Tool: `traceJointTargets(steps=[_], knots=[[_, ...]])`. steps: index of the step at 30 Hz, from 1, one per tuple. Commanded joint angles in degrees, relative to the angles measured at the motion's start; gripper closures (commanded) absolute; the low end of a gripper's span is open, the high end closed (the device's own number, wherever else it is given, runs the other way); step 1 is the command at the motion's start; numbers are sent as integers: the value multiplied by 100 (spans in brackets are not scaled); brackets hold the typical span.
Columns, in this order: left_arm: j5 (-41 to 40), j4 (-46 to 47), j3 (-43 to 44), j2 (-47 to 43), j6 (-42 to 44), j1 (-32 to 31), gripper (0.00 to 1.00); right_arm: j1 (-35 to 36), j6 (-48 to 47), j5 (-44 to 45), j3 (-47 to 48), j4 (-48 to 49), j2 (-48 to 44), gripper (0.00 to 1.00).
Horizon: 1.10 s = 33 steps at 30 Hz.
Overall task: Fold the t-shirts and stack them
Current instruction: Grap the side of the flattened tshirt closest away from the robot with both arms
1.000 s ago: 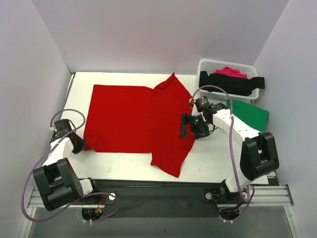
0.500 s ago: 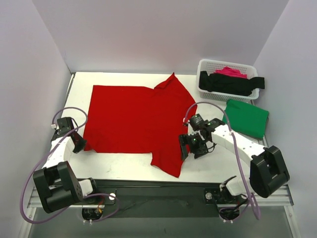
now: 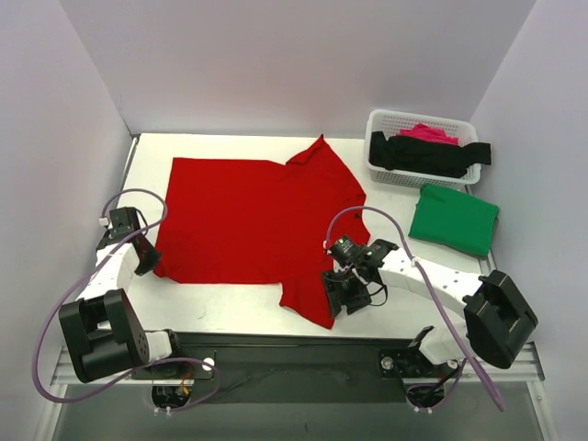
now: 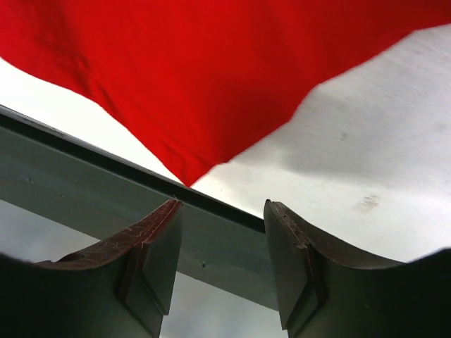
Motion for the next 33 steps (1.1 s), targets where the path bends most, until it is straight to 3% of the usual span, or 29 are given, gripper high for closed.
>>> traceJointTargets(steps=[1,14,26,33], knots=[[-138,-46,269,93,172,-65,100,237,399,238,-22,208,-63,51],[-270,-187,410,295,436,-153,100,800,725,379,-171,718,543,61],[-199,-222,542,506,533,-144,100,1073,1024,625,-180,595,859,70],[-173,-222,551,541,550,-135,100,1099,1059,643,-136,516,1097,91]])
